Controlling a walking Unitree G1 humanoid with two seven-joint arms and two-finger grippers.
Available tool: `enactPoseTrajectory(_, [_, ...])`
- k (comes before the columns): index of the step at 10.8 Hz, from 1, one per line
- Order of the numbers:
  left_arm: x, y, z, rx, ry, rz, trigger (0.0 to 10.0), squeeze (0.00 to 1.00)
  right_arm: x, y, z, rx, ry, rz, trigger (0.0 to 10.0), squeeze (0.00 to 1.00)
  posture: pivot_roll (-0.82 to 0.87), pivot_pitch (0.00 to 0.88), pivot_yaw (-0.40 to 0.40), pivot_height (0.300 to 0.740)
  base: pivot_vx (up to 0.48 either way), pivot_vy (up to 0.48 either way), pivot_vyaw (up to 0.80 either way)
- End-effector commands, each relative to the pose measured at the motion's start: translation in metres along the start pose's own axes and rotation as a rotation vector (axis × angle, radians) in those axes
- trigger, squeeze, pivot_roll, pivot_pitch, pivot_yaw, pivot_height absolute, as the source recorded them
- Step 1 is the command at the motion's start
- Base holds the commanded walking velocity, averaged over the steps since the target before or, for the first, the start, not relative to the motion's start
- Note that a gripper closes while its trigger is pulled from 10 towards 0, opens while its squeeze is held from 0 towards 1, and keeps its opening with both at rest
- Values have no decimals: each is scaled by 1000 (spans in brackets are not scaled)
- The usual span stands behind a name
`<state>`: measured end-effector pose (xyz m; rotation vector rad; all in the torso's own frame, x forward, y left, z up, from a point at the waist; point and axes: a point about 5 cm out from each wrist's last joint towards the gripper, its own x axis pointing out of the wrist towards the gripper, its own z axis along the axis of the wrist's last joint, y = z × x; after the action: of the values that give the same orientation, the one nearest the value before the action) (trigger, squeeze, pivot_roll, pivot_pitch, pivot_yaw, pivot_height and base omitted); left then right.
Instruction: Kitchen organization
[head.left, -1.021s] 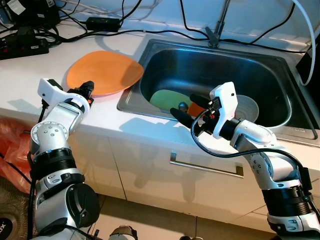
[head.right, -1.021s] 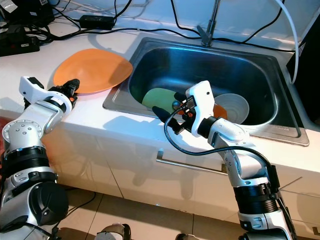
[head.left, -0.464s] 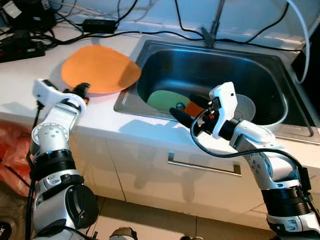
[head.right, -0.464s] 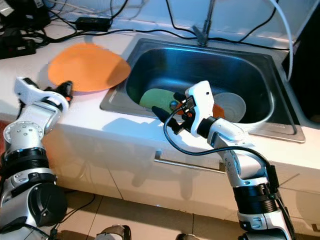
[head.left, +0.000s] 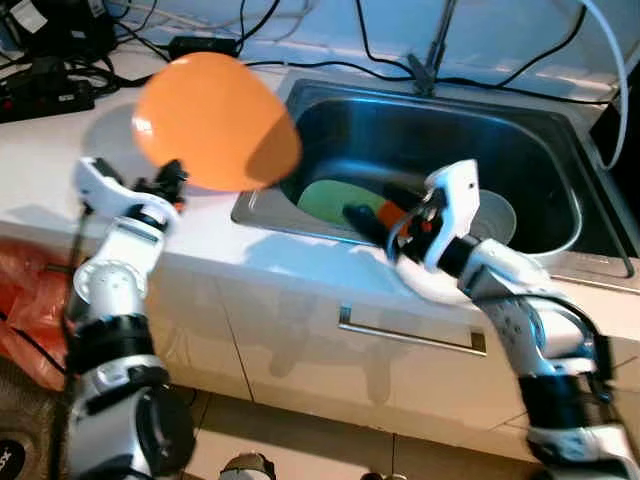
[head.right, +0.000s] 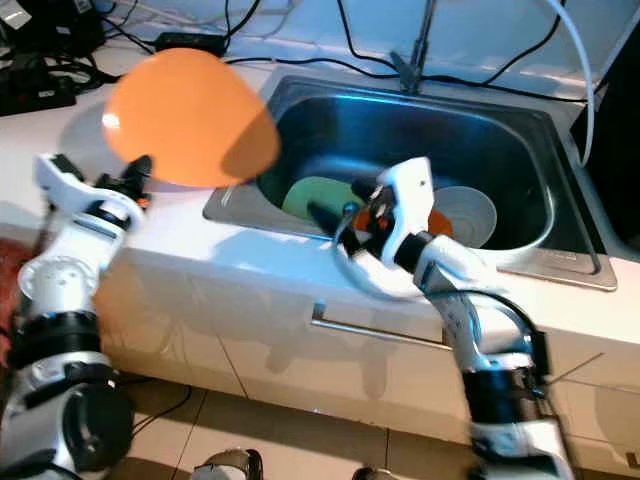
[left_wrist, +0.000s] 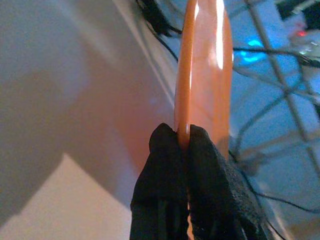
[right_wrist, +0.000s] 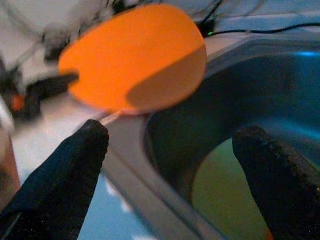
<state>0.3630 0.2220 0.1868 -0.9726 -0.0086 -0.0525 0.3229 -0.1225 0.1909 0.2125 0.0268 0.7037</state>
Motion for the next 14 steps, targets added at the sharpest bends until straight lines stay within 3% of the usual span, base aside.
enactPoseTrajectory(1, [-1,-7,-5,-10,20,-72,0,0,-1,-7,4,69,-28,-46,10000,0,125,75,-13,740,0,0,0])
enactPoseTrajectory(4, [-4,-26,-12,-60,24,-242,0,0,7,-19,1,415,-134,-126,10000,0,128,73,-18,740,0,0,0])
enactPoseTrajectory(9, [-9,-54,-34,-97,105,-385,0,0,23,-16,6,555,-186,-115,10000,0,133,71,-12,740,0,0,0])
enactPoseTrajectory(14, [-15,-60,-47,-117,155,-403,0,0,30,-19,8,579,-208,-121,10000,0,134,74,-12,740,0,0,0])
